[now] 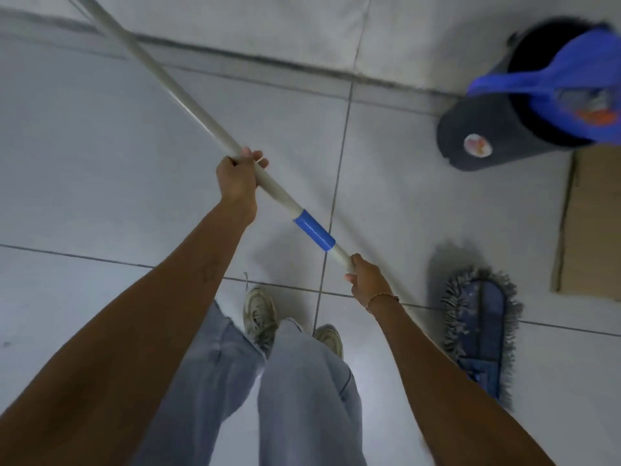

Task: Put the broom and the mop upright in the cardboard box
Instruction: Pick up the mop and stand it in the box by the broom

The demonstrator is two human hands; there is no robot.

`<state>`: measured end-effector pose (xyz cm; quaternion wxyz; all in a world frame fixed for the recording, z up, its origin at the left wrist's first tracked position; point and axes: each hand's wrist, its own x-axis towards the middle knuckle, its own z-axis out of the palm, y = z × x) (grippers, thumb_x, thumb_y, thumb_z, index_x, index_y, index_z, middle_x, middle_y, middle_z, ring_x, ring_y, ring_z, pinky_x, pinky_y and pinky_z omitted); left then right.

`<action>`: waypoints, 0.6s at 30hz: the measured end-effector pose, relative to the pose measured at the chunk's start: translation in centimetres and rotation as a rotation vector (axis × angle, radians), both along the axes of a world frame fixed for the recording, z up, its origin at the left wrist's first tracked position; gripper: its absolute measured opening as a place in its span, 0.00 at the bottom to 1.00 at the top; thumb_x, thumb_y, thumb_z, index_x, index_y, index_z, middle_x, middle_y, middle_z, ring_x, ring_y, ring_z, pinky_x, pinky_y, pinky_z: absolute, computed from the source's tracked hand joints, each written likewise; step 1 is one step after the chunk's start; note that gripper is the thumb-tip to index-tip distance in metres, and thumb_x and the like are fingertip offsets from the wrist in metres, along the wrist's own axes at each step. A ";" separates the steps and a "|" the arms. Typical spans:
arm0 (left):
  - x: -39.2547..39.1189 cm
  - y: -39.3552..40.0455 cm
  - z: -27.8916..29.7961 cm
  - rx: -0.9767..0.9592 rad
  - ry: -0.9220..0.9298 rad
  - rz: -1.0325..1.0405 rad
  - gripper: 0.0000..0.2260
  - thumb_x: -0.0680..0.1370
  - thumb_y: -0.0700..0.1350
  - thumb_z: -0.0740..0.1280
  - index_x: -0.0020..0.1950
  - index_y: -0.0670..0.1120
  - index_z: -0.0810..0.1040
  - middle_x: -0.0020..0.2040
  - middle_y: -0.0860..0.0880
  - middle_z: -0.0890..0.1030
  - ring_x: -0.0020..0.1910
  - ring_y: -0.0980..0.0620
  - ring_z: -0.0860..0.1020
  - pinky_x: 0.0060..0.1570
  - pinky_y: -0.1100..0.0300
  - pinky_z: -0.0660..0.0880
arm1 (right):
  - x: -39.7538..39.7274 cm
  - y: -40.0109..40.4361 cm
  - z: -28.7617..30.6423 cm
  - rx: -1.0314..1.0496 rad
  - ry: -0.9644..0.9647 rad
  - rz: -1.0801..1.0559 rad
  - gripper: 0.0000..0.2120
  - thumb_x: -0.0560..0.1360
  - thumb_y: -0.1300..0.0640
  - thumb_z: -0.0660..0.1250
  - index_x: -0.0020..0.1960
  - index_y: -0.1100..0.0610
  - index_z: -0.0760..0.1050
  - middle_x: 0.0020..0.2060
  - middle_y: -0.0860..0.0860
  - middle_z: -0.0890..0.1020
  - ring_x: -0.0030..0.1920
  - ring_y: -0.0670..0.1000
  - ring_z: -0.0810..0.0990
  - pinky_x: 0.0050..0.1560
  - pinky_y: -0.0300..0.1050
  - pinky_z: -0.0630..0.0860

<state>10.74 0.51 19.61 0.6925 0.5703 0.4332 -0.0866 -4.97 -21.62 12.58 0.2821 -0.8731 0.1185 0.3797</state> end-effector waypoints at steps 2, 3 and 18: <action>0.8 -1.3 8.1 0.000 -0.108 -0.060 0.07 0.81 0.43 0.59 0.55 0.41 0.73 0.43 0.50 0.79 0.41 0.53 0.80 0.53 0.56 0.79 | 0.9 -0.4 6.2 0.015 -0.062 -0.020 0.10 0.73 0.69 0.63 0.53 0.62 0.68 0.40 0.53 0.74 0.41 0.51 0.76 0.44 0.44 0.75; 1.0 -2.3 12.9 0.018 -0.160 -0.117 0.07 0.81 0.43 0.60 0.55 0.42 0.73 0.42 0.50 0.79 0.41 0.53 0.80 0.52 0.57 0.79 | 1.4 -0.9 10.4 0.026 -0.086 -0.048 0.10 0.73 0.69 0.62 0.53 0.63 0.68 0.40 0.54 0.73 0.41 0.52 0.75 0.43 0.42 0.73; -1.0 -16.2 53.4 -0.062 -0.690 -0.699 0.06 0.78 0.38 0.64 0.53 0.38 0.75 0.43 0.43 0.78 0.40 0.46 0.77 0.53 0.50 0.76 | 0.7 -5.6 41.9 0.051 -0.380 -0.514 0.14 0.74 0.67 0.62 0.59 0.66 0.69 0.49 0.66 0.79 0.50 0.64 0.78 0.44 0.46 0.71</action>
